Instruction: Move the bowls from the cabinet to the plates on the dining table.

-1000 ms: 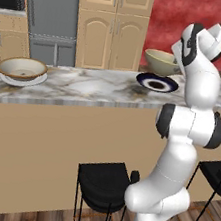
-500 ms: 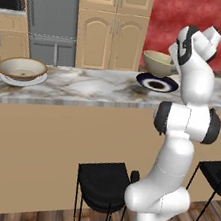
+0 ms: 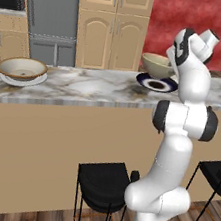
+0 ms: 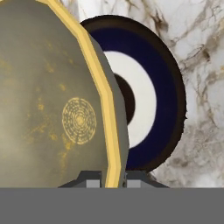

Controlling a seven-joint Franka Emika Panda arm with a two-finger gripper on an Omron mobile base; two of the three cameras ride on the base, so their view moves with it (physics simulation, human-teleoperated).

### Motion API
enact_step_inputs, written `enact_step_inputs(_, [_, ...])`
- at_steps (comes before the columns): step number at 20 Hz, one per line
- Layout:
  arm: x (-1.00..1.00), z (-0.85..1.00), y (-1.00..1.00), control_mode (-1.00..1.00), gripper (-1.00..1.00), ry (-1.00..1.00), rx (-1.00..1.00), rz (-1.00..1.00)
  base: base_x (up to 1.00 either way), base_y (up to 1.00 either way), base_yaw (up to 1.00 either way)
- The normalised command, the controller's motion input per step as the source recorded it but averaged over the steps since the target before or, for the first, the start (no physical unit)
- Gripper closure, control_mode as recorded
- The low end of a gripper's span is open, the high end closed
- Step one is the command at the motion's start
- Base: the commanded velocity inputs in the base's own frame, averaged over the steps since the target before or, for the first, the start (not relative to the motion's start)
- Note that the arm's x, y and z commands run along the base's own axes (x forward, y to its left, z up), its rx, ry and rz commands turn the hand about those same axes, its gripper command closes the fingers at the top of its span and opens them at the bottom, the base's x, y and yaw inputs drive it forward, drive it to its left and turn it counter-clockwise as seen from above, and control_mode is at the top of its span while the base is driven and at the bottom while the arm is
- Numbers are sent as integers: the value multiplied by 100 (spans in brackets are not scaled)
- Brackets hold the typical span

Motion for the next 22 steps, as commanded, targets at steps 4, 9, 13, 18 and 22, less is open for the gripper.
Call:
enact_step_inputs(4, [6, -22, 0, -100, 100, 0, -1, 0, 0, 0, 0])
enact_step_inputs(9, [10, -7, 0, -100, 100, 0, -3, 0, 0, 0, 0])
enact_step_inputs(13, [12, -1, 0, -100, 100, 0, -2, 0, 0, 0, 0])
enact_step_inputs(18, [14, 0, 0, -100, 100, 0, -2, 0, 0, 0, 0])
enact_step_inputs(22, [8, -9, 0, -100, 100, 0, -2, 0, 0, 0, 0])
